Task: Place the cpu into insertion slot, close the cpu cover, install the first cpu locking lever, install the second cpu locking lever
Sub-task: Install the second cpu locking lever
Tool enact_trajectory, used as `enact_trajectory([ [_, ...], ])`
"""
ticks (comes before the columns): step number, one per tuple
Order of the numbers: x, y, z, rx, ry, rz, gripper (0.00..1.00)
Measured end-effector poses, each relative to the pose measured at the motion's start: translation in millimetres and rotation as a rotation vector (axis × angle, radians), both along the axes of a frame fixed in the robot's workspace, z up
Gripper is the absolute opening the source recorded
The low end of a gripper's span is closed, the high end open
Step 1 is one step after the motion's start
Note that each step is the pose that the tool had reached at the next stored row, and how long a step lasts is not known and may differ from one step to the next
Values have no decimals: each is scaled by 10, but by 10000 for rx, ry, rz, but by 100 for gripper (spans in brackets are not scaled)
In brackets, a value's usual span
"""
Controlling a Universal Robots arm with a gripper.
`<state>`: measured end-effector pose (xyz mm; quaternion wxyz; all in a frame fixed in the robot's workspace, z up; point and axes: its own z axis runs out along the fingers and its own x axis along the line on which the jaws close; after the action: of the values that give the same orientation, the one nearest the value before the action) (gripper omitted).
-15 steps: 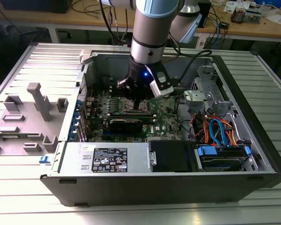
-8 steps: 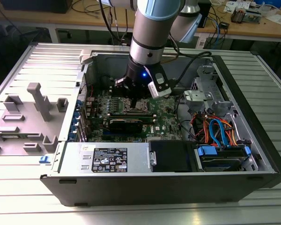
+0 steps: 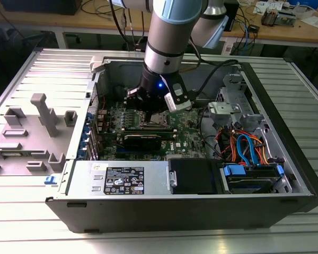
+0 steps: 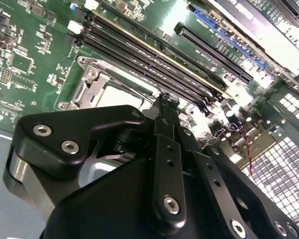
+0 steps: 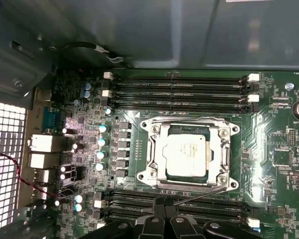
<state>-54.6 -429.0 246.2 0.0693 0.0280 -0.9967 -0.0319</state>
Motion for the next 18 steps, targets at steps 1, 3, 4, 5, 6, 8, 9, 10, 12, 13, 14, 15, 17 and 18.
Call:
enact_trajectory([
  [1, -3, -6, -5, 7, 12, 1, 11],
  [3, -6, -18, -17, 15, 37, 0, 11],
  [4, -8, -22, -23, 22, 47, 0, 11],
  [5, -13, -29, -26, 45, 60, -1, 11],
  [6, -19, -35, -29, 71, 68, 0, 11],
  [8, -25, -41, -42, 119, 81, 2, 11],
  [9, -28, -44, -52, 134, 86, 2, 11],
  [10, -30, -45, -60, 147, 89, 1, 11],
  [12, -36, -46, -81, 190, 92, 1, 11],
  [13, -38, -46, -86, 208, 92, 1, 11],
  [14, -38, -45, -88, 223, 92, 1, 11],
  [15, -38, -45, -88, 228, 92, 2, 11],
  [17, -39, -46, -88, 230, 92, 1, 11],
  [18, -39, -46, -88, 231, 92, 1, 11],
])
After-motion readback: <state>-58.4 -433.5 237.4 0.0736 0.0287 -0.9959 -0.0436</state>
